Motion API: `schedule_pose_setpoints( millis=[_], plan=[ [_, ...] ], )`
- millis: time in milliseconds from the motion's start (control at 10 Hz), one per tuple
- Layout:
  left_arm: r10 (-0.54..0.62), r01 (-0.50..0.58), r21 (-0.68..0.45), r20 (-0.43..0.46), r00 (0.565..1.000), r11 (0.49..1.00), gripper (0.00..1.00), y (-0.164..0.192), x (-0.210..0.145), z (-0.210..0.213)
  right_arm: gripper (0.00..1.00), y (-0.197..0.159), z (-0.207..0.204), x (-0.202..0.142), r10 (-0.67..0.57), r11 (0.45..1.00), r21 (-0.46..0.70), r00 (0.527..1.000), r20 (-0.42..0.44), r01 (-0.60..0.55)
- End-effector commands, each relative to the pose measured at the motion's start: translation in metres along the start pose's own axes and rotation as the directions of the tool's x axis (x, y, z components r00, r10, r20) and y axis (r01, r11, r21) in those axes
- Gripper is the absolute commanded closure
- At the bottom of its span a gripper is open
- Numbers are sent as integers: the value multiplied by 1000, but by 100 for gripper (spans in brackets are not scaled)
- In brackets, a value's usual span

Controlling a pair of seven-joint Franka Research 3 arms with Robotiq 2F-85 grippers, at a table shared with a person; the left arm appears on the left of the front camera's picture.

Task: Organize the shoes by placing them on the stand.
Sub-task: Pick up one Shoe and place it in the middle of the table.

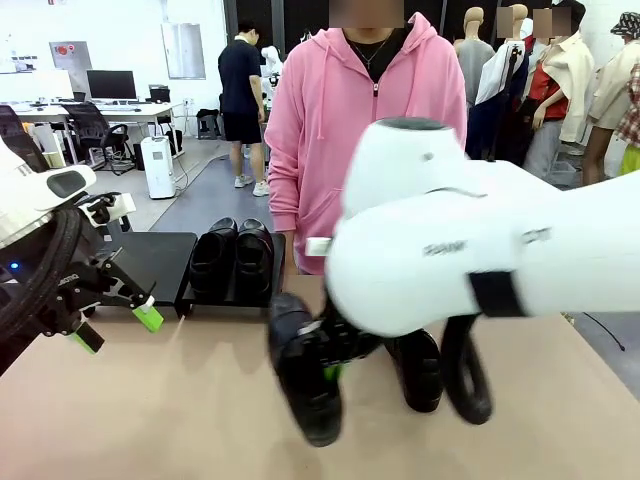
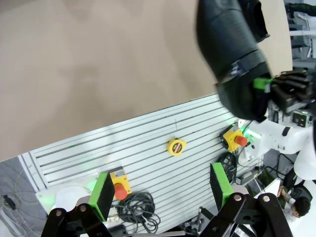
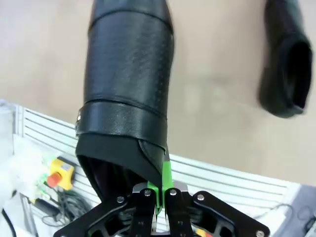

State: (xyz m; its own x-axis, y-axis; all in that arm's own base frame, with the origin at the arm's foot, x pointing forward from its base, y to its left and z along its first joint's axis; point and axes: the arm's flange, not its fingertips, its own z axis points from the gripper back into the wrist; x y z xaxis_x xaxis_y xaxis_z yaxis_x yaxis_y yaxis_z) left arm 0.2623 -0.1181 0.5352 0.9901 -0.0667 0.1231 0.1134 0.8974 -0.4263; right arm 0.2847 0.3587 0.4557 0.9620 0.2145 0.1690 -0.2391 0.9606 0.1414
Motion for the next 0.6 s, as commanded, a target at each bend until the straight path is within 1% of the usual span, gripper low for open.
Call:
schedule_pose_setpoints(
  millis=[0, 100, 200, 300, 400, 500],
  plan=[
    [-14, 14, -14, 11, 1000, 1000, 0, 0, 2, 0, 100, 38, -36, 30, -106, 994, -7, 992, 72, 107],
    [-14, 14, -14, 11, 1000, 1000, 0, 0, 2, 0, 100, 58, -48, 36, -126, 991, 50, 988, 91, 121],
    [-14, 14, -14, 11, 1000, 1000, 0, 0, 2, 0, 100, 73, -62, 46, -129, 989, 87, 988, 81, 122],
    [-14, 14, -14, 11, 1000, 1000, 0, 0, 2, 0, 100, 83, -81, 59, -118, 985, 128, 993, 15, 115],
    [-14, 14, -14, 11, 1000, 1000, 0, 0, 2, 0, 100, 87, -98, 71, -139, 980, 138, 990, -36, 143],
    [-14, 14, -14, 11, 1000, 1000, 0, 0, 2, 0, 100, 88, -110, 76, -135, 977, 155, 988, -69, 145]
  ],
)
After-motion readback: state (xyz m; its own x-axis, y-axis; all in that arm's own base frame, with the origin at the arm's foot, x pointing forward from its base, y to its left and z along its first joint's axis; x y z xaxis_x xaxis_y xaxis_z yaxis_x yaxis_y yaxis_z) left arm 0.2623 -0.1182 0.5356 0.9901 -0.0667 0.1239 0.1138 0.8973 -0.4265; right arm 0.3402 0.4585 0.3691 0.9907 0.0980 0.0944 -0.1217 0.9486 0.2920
